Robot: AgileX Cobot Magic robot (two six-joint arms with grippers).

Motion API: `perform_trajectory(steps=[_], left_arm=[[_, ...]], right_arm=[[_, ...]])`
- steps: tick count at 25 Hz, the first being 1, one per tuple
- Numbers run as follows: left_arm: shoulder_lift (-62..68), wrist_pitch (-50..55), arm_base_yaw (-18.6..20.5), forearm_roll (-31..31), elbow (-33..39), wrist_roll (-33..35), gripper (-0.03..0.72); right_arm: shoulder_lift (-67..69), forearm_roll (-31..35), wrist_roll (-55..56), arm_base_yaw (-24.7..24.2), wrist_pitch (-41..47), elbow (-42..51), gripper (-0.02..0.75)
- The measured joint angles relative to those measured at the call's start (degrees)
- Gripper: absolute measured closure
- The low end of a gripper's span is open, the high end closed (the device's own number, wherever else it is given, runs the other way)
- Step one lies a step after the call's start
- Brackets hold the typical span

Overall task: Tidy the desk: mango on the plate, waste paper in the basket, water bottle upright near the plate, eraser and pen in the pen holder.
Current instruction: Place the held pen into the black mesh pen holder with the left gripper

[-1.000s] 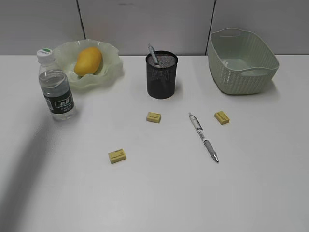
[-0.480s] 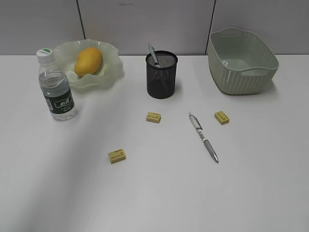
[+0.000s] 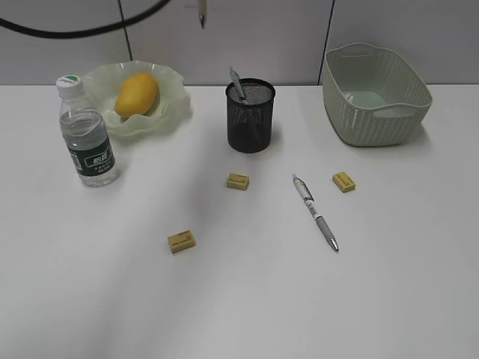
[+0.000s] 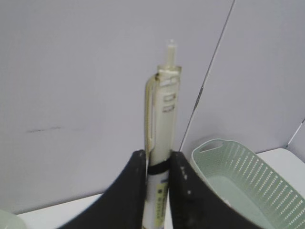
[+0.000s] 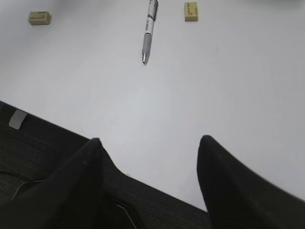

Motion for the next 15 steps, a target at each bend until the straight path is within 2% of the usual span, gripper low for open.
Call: perform_trajectory(steps=[8, 15], left_arm=[[10.87, -17.80, -3.55, -2.43, 0.00, -0.73, 0.579], [17.01, -24.62, -3.90, -2.43, 0.00, -5.40, 0.579]], right_arm=[[0.00, 0.00, 0.00, 0.00, 0.00, 0.00, 0.248], [0.00, 0.00, 0.00, 0.00, 0.00, 0.00, 0.248]])
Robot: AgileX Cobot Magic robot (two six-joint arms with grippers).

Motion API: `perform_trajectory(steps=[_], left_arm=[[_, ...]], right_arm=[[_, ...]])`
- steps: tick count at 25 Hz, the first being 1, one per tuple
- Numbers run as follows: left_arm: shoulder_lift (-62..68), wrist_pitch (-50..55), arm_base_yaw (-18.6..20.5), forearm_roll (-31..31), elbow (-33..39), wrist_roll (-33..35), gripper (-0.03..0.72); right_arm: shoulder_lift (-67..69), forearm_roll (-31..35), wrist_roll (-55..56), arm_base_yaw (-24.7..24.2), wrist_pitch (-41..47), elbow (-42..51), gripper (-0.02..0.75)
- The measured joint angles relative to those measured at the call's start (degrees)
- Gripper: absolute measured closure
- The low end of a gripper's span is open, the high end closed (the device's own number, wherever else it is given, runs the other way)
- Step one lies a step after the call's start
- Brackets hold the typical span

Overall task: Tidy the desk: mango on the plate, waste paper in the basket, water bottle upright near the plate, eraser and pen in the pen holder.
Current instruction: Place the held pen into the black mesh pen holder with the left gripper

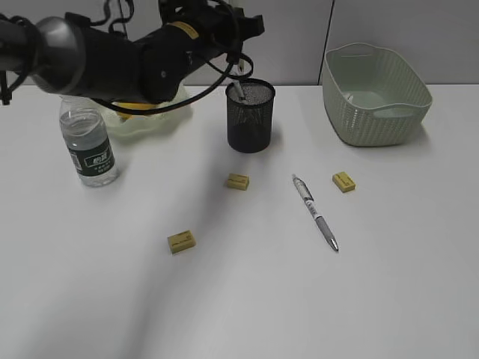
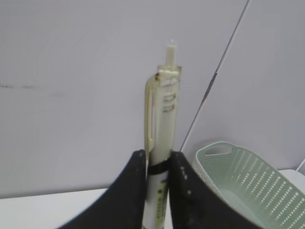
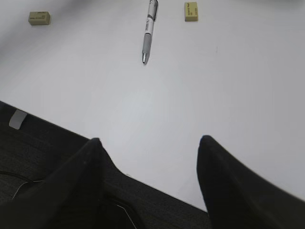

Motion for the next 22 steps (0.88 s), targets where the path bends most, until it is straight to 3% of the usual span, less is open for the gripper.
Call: perform_trajectory(steps=[15, 18, 22], left_arm=[[6.06, -1.94, -0.06, 0.98, -0.05, -0.87, 0.577], [6.39, -1.43, -0.06, 3.97, -0.05, -0.87, 0.538], [6.39, -1.36, -0.10, 5.51, -0.05, -0.87, 0.400]], right_arm=[[0.00, 0.00, 0.00, 0.00, 0.00, 0.00, 0.248], [0.00, 0.00, 0.00, 0.00, 0.00, 0.00, 0.248], [0.00, 0.00, 0.00, 0.00, 0.00, 0.00, 0.248]])
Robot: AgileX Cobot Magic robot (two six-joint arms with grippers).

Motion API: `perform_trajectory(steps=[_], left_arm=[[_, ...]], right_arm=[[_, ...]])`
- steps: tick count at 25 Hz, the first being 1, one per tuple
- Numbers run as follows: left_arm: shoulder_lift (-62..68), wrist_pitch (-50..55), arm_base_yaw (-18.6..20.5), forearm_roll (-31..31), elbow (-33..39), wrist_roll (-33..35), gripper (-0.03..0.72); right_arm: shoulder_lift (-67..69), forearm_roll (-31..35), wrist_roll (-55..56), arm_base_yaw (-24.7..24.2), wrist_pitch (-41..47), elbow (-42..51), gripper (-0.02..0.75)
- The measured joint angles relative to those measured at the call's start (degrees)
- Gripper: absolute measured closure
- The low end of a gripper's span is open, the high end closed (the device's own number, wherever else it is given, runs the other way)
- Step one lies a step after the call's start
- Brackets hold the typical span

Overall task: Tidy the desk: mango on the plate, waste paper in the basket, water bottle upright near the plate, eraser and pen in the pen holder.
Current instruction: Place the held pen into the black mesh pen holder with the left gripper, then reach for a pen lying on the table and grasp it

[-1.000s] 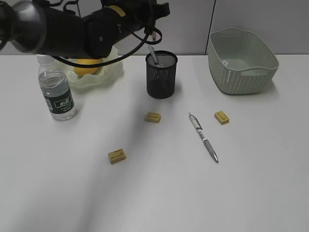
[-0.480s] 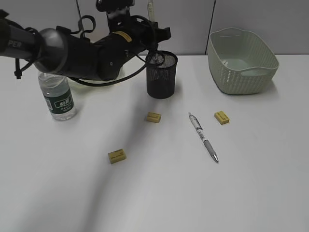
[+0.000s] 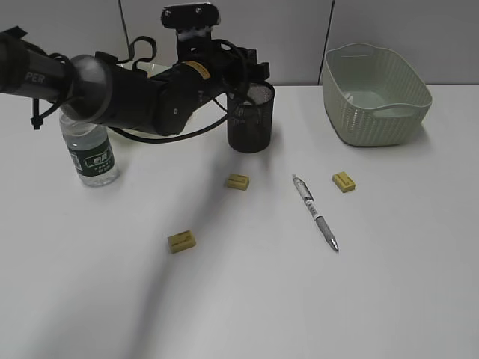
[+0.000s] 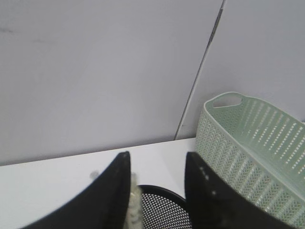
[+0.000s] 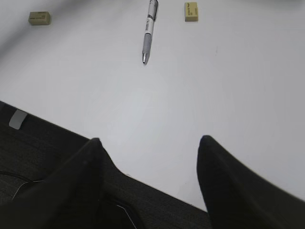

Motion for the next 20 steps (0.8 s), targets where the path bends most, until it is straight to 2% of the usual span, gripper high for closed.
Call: perform_trajectory(steps=[4, 11, 17, 20], left_arm=[[-0.11, 0.43, 0.00, 0.11, 0.00, 0.00, 0.320], [-4.75, 6.33, 0.00, 2.11, 0.00, 0.00, 0.307], [-13.12, 24.67, -0.07, 9.94, 0.00, 0.00, 0.306], [-17.16, 37.04, -0.07, 10.48, 0.00, 0.00, 0.306]], right_arm=[[0.00, 0.00, 0.00, 0.00, 0.00, 0.00, 0.248], [0.00, 0.00, 0.00, 0.00, 0.00, 0.00, 0.248], [0.00, 0.00, 0.00, 0.00, 0.00, 0.00, 0.248], [0.00, 0.00, 0.00, 0.00, 0.00, 0.00, 0.248]])
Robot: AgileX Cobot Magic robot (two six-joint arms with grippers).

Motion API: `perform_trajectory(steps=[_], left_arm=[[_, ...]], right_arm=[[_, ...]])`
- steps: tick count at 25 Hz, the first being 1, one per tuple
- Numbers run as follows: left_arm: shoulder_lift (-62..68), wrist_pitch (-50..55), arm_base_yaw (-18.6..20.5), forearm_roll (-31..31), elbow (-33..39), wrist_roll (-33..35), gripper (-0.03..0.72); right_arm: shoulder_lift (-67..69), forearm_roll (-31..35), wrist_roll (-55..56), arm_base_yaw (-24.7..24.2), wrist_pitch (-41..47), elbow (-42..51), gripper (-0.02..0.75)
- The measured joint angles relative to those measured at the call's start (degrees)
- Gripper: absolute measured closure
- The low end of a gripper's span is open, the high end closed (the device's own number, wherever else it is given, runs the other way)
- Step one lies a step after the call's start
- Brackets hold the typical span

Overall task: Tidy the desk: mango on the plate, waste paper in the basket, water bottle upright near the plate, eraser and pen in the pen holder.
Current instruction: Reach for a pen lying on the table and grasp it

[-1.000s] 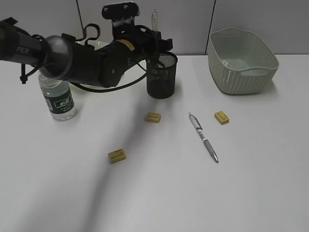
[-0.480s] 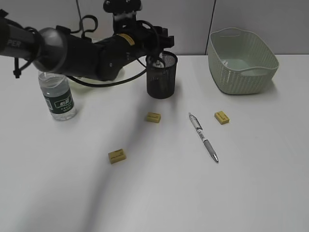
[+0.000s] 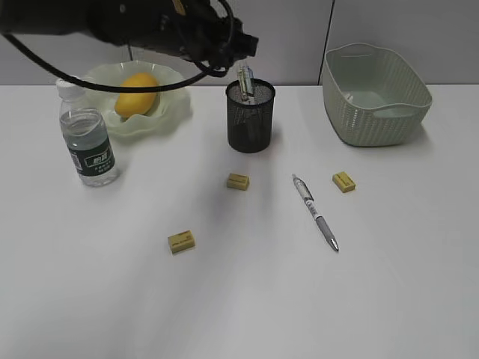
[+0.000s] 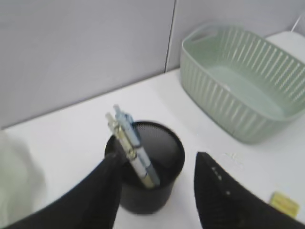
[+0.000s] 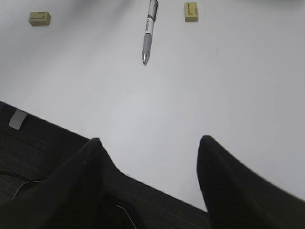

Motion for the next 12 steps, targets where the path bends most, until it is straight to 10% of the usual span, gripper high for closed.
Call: perform_trajectory(steps=[12], left_arm=[[-11.41, 45.80, 0.00, 1.11, -0.05, 0.00, 0.315]], right_arm=[[0.00, 0.00, 0.00, 0.00, -0.05, 0.00, 0.248]])
